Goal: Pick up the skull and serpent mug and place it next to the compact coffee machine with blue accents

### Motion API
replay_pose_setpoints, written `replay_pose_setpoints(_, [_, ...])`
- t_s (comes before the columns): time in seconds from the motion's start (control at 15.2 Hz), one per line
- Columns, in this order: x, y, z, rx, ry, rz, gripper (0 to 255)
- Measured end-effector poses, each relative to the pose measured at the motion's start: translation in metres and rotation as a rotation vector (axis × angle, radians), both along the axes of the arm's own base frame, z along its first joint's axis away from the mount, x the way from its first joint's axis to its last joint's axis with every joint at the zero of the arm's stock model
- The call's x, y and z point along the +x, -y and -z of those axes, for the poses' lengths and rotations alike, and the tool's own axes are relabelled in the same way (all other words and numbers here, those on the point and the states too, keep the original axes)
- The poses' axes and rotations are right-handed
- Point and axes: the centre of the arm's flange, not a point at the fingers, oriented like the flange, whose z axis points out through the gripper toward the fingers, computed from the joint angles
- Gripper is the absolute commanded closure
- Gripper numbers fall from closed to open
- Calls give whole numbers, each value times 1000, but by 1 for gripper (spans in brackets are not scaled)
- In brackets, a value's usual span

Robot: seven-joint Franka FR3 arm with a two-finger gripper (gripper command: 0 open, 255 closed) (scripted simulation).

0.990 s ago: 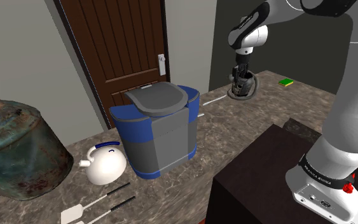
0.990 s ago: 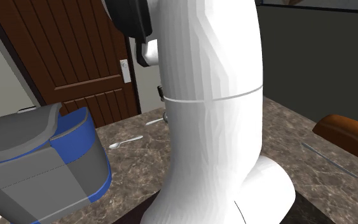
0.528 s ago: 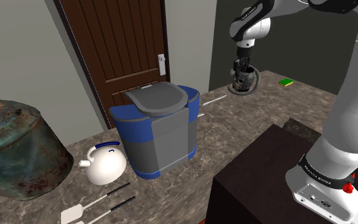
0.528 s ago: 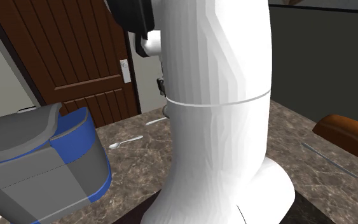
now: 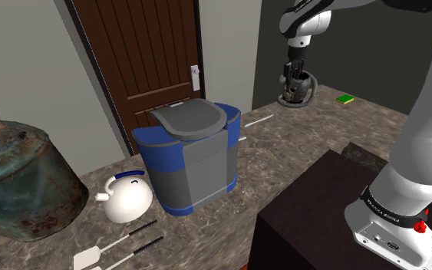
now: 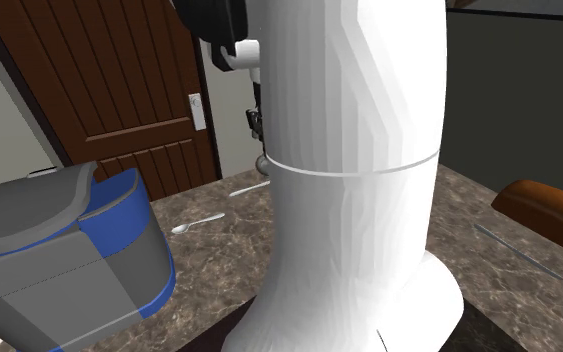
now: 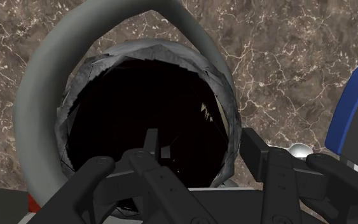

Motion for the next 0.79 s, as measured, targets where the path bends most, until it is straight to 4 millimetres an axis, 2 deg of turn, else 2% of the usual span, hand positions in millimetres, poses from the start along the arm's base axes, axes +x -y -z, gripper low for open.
replay_pose_setpoints(0.79, [1,-1,-64,0,0,0,255])
